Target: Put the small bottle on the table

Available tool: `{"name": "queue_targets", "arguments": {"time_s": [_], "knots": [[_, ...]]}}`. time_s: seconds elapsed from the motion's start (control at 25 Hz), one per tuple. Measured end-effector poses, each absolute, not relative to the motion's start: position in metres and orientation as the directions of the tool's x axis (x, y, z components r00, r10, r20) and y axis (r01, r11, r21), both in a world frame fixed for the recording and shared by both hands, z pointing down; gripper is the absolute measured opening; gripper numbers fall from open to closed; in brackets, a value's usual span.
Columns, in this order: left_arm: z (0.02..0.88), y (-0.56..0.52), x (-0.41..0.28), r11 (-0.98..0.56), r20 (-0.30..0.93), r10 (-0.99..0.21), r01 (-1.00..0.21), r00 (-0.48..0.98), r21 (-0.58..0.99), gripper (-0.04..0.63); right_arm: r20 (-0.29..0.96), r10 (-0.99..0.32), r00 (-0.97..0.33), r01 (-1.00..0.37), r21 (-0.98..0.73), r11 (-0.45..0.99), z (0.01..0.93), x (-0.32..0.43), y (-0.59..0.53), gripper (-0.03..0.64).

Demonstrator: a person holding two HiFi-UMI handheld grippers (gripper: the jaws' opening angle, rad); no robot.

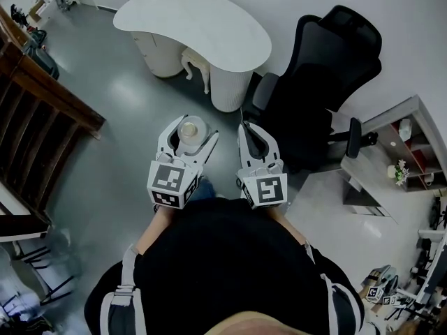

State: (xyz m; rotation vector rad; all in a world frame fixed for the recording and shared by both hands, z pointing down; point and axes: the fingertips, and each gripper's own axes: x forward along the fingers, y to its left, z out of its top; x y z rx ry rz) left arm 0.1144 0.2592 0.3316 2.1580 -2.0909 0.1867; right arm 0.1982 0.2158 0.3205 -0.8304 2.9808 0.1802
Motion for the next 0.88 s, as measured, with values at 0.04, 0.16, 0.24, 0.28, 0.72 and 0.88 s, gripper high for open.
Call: {"name": "queue_targets", "arguments": {"time_s": [0.04,0.16,0.24,0.28,0.72,0.88], "knots": [[0.333,0.256,0.112,-0.031,0.182,-0.983,-0.999,0.032,0.010,0.334,-0.077,-0.505,-0.860,-0.510,0.100,0.854,0.322,0.195,0.214,0.023],[0.335,0.242,0.104,-0.035,0.186,-0.982,-0.999,0.037,0.015,0.334,-0.060,-0.516,-0.855,-0.519,0.096,0.849,0.322,0.188,0.201,0.023],[0.337,0.231,0.097,-0.044,0.186,-0.981,-0.999,0.046,0.017,0.334,-0.050,-0.530,-0.847,-0.532,0.094,0.841,0.324,0.182,0.190,0.023],[0.339,0.226,0.093,-0.049,0.186,-0.981,-0.999,0.052,0.019,0.334,-0.045,-0.536,-0.843,-0.538,0.094,0.838,0.326,0.179,0.185,0.023],[0.349,0.137,0.023,-0.141,0.190,-0.972,-0.990,0.139,0.002,0.334,-0.042,-0.570,-0.821,-0.571,0.105,0.814,0.333,0.098,0.102,0.023],[0.351,0.102,-0.005,-0.177,0.186,-0.967,-0.984,0.172,-0.008,0.334,-0.037,-0.584,-0.811,-0.584,0.118,0.803,0.335,0.067,0.071,0.023]]}}
